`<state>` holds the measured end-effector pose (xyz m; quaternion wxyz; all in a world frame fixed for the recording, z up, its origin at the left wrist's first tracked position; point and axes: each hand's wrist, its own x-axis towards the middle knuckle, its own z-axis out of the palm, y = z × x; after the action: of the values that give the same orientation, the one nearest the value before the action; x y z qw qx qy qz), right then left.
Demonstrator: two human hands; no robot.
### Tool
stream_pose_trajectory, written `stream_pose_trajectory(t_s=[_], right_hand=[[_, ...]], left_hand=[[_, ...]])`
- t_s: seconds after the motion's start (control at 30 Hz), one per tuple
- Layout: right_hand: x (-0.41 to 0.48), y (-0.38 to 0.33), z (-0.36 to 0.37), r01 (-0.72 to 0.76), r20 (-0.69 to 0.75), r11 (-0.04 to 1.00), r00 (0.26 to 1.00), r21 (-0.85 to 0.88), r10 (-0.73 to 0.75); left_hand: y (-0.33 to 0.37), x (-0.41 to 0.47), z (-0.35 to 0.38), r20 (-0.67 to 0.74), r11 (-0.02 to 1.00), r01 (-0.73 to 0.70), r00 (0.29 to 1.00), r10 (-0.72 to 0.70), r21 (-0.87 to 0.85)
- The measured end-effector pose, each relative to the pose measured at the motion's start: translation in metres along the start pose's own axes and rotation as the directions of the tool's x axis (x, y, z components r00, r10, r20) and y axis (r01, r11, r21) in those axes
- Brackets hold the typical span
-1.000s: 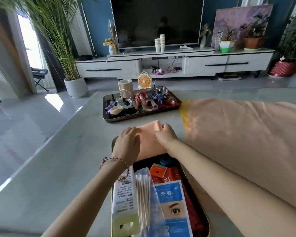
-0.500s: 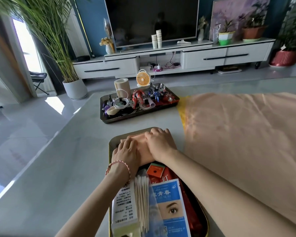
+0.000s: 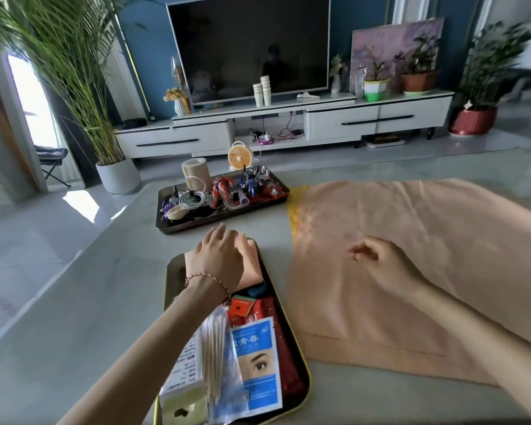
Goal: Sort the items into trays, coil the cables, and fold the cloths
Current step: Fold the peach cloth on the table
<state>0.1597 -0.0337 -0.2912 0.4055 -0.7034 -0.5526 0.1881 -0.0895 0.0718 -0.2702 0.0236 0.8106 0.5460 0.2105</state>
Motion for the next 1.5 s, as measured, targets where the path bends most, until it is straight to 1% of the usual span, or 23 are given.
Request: stream_pose_trajectory(t_s=[0.07, 0.13, 0.2, 0.27, 0.3, 0.33, 0.4, 0.43, 0.5, 0.53, 0.6, 0.73, 0.83, 0.93, 1.0, 1.1, 1.13, 1.2, 1.27, 1.3, 1.4, 1.47, 1.5], right_hand=[[-0.02, 0.026, -0.03, -0.064, -0.03, 0.998, 0.998, 0.019, 0.064], [-0.038, 0.041, -0.047, -0.109, -0.036, 0.992, 0.993, 0.07, 0.111], [-0.062, 0.056, -0.066, -0.147, -0.048, 0.979, 0.987, 0.138, 0.155], [-0.08, 0.061, -0.079, -0.166, -0.021, 0.966, 0.985, 0.201, 0.174], [-0.085, 0.061, -0.083, -0.176, 0.03, 0.967, 0.984, 0.184, 0.173], [-0.087, 0.06, -0.084, -0.16, 0.096, 0.982, 0.984, 0.097, 0.151], [-0.097, 0.063, -0.089, -0.053, 0.228, 0.982, 0.969, -0.182, 0.094], [-0.099, 0.063, -0.087, 0.015, 0.276, 0.962, 0.959, -0.272, 0.063], [-0.104, 0.063, -0.084, 0.125, 0.293, 0.923, 0.956, -0.365, -0.013], [-0.106, 0.065, -0.084, 0.165, 0.283, 0.91, 0.957, -0.382, -0.054], [-0.107, 0.069, -0.088, 0.193, 0.264, 0.908, 0.96, -0.373, -0.095], [-0.104, 0.068, -0.095, 0.175, 0.285, 0.924, 0.956, -0.34, -0.077], [-0.103, 0.067, -0.1, 0.14, 0.283, 0.927, 0.958, -0.348, -0.038], [-0.105, 0.066, -0.103, 0.113, 0.232, 0.919, 0.972, -0.377, -0.024], [-0.108, 0.069, -0.106, 0.064, 0.168, 0.933, 0.986, -0.355, -0.003], [-0.119, 0.076, -0.112, 0.01, 0.125, 0.948, 0.992, -0.319, 0.032], [-0.124, 0.078, -0.113, 0.005, 0.118, 0.938, 0.992, -0.346, 0.039], [-0.13, 0.084, -0.115, 0.029, 0.106, 0.884, 0.994, -0.467, 0.023], [-0.133, 0.084, -0.119, 0.03, 0.094, 0.823, 0.995, -0.568, 0.029], [-0.134, 0.082, -0.122, 0.012, 0.084, 0.81, 0.995, -0.587, 0.046], [-0.132, 0.074, -0.138, -0.064, 0.035, 0.777, 0.993, -0.626, 0.11], [-0.124, 0.072, -0.152, -0.082, 0.013, 0.793, 0.994, -0.604, 0.112], [-0.12, 0.069, -0.16, -0.086, 0.021, 0.808, 0.993, -0.582, 0.12]], left_hand=[[0.041, -0.003, 0.0, -0.033, 0.99, -0.131, 0.991, 0.129, -0.058], [0.076, -0.009, 0.003, 0.048, 0.957, -0.271, 0.96, 0.277, -0.101], [0.117, -0.02, 0.015, 0.224, 0.889, -0.413, 0.864, 0.451, -0.195], [0.148, -0.038, 0.028, 0.374, 0.839, -0.46, 0.753, 0.542, -0.291], [0.158, -0.047, 0.035, 0.414, 0.822, -0.47, 0.71, 0.569, -0.322], [0.163, -0.055, 0.042, 0.437, 0.808, -0.483, 0.68, 0.589, -0.337], [0.175, -0.07, 0.061, 0.474, 0.795, -0.517, 0.639, 0.606, -0.317], [0.173, -0.074, 0.067, 0.468, 0.792, -0.535, 0.642, 0.607, -0.294], [0.17, -0.077, 0.074, 0.413, 0.777, -0.565, 0.661, 0.627, -0.276], [0.17, -0.077, 0.076, 0.386, 0.768, -0.579, 0.665, 0.639, -0.274], [0.172, -0.077, 0.079, 0.366, 0.742, -0.614, 0.647, 0.669, -0.269], [0.177, -0.074, 0.075, 0.373, 0.714, -0.634, 0.612, 0.698, -0.297], [0.179, -0.07, 0.07, 0.389, 0.731, -0.61, 0.621, 0.681, -0.305], [0.178, -0.063, 0.064, 0.421, 0.757, -0.589, 0.633, 0.65, -0.283], [0.177, -0.057, 0.061, 0.445, 0.779, -0.572, 0.646, 0.62, -0.257], [0.178, -0.05, 0.061, 0.46, 0.828, -0.537, 0.701, 0.545, -0.164], [0.178, -0.047, 0.06, 0.459, 0.852, -0.508, 0.732, 0.503, -0.125], [0.177, -0.04, 0.058, 0.434, 0.894, -0.443, 0.793, 0.428, -0.072], [0.175, -0.032, 0.054, 0.402, 0.912, -0.399, 0.823, 0.402, -0.097], [0.176, -0.029, 0.051, 0.385, 0.915, -0.385, 0.831, 0.401, -0.123], [0.176, -0.021, 0.041, 0.383, 0.907, -0.392, 0.823, 0.42, -0.154], [0.177, -0.016, 0.031, 0.422, 0.884, -0.44, 0.779, 0.463, -0.157], [0.179, -0.015, 0.024, 0.472, 0.873, -0.461, 0.74, 0.478, -0.161]])
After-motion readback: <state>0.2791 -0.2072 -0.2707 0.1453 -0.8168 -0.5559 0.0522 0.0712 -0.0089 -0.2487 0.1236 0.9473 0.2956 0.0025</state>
